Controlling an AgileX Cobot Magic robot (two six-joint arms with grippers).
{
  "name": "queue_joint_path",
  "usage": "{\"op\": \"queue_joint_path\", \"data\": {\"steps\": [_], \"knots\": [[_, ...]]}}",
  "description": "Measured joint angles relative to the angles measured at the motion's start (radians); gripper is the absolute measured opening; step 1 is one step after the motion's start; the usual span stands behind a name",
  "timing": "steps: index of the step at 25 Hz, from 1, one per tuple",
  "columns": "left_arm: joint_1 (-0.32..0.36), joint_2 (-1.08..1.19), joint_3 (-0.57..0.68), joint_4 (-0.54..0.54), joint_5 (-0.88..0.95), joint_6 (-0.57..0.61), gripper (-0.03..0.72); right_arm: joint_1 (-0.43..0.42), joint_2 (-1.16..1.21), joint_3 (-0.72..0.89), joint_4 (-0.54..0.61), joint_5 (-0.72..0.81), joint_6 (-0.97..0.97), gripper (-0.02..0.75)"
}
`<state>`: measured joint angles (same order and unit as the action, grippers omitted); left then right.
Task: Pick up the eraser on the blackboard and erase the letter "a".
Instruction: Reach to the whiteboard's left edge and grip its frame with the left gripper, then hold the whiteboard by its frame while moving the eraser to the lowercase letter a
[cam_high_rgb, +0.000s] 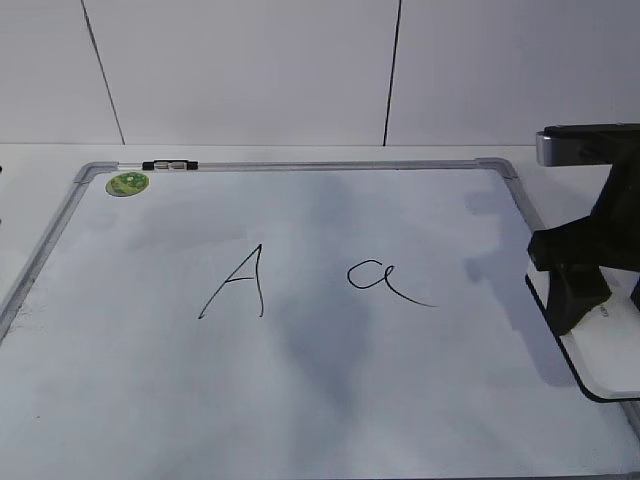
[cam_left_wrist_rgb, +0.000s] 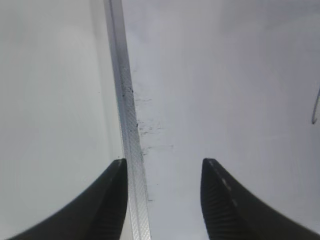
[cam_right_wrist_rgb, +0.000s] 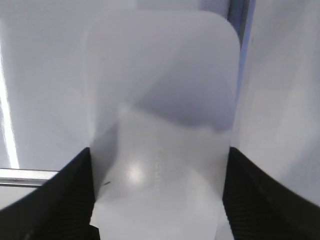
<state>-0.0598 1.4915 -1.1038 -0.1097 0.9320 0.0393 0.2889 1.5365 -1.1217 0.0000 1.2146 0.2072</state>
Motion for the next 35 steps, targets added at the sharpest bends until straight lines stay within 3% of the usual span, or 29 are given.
{"op": "queue_joint_path", "data": {"steps": [9,35], "knots": [[0.000,0.152,-0.004,0.098,-0.038,-0.054,0.351,0.000,0.000,0.000,0.044,0.000,-0.029,0.561],[0.037,0.382,-0.101,0.133,-0.090,-0.087,0.347,0.000,0.000,-0.002,0.069,0.001,-0.047,0.560]]}}
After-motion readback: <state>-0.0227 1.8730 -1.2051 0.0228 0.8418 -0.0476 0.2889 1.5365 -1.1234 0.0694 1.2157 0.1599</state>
